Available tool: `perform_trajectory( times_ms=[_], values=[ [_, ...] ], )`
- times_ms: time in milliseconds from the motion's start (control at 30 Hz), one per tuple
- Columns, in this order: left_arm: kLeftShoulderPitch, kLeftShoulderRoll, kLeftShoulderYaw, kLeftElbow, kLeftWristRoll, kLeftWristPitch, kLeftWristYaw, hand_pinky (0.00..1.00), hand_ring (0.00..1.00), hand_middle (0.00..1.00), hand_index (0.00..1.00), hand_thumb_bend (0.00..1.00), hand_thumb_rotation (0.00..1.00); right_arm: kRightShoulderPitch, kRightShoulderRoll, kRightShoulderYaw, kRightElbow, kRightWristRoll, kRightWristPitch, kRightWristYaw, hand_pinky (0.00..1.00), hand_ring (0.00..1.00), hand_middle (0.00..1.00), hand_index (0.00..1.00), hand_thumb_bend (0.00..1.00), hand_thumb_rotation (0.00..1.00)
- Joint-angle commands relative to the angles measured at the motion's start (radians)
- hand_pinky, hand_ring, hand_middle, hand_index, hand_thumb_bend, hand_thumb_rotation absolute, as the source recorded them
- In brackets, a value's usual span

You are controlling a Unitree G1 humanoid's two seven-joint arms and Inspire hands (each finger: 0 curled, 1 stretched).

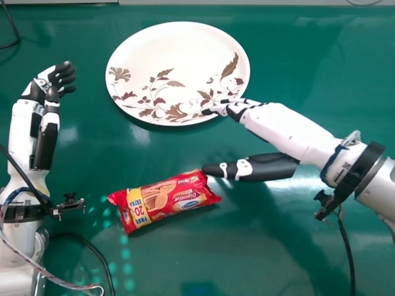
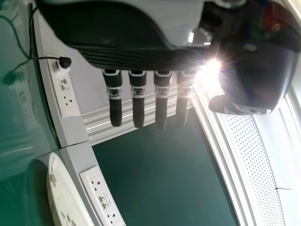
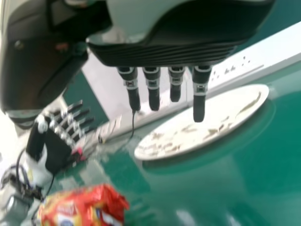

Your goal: Pick up biscuit and place it in the plate

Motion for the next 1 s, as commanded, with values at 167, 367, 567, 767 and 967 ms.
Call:
perform_trajectory(
  times_ms=[167,367,567,767,967],
  values=[
    [0.012,0.006,0.007,0.029,0.011,0.003,0.003,0.82,0.86,0.86,0.86,0.29,0.1,-0.066,-0.042,0.063,0.032,-0.001,-0.063,0.063,0.78,0.91,0.95,0.95,1.0,0.54],
    [0.007,0.005,0.003,0.025,0.013,0.016,0.003,0.85,0.88,0.88,0.87,0.29,0.09,-0.126,-0.088,0.111,0.054,-0.028,-0.15,0.119,0.79,0.9,0.95,0.95,1.0,0.55],
    [-0.003,0.001,0.002,0.037,0.043,0.015,0.019,0.82,0.87,0.87,0.86,0.29,0.11,-0.157,-0.099,0.152,0.057,-0.052,-0.204,0.152,0.77,0.89,0.94,0.92,1.0,0.52],
    [-0.013,0.001,-0.003,0.05,0.059,0.014,0.027,0.83,0.87,0.87,0.87,0.29,0.12,-0.147,-0.094,0.181,0.048,-0.07,-0.203,0.18,0.78,0.9,0.93,0.9,1.0,0.47],
    [-0.033,0.0,-0.008,0.079,0.077,-0.012,0.039,0.8,0.86,0.86,0.86,0.28,0.14,-0.148,-0.094,0.206,0.051,-0.114,-0.228,0.182,0.78,0.91,0.94,0.92,1.0,0.5]
  ],
)
